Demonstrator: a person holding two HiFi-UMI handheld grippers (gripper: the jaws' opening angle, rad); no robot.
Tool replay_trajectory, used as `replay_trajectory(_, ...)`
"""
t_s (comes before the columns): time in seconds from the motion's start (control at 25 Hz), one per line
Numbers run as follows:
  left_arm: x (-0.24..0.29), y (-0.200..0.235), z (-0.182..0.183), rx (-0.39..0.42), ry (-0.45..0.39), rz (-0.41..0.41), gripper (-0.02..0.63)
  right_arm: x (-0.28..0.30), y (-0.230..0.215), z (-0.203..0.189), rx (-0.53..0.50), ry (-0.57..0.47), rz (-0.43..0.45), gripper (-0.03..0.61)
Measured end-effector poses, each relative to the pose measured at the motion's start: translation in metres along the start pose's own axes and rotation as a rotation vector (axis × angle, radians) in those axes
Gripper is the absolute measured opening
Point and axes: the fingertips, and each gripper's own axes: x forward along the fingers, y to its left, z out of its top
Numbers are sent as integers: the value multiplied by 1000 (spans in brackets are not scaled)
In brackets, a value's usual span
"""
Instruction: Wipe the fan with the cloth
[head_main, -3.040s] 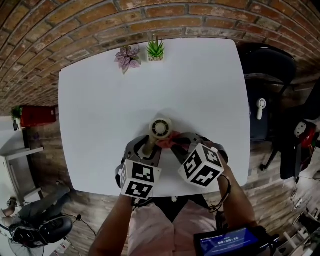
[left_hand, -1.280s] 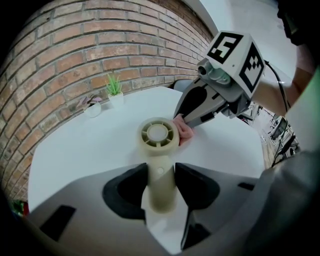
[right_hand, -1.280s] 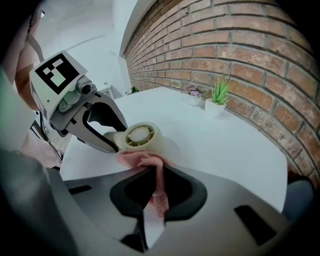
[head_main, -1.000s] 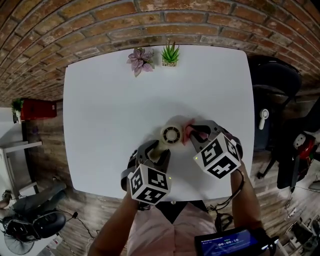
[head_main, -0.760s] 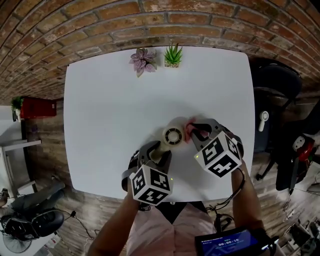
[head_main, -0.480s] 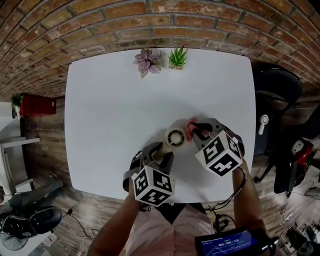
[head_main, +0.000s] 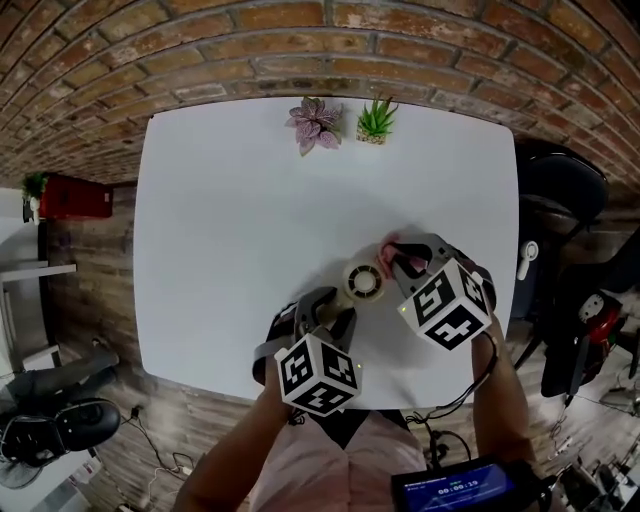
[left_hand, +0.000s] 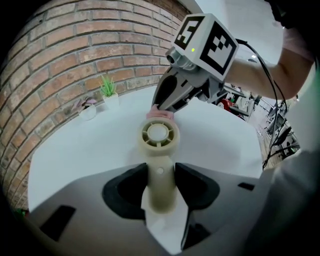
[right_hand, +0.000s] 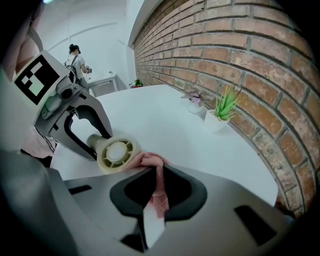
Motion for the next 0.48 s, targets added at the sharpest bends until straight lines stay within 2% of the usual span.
replay_trajectory(0.48,2,-2,0,25,17,-6,186,8,-1,22,-106,16,24,36)
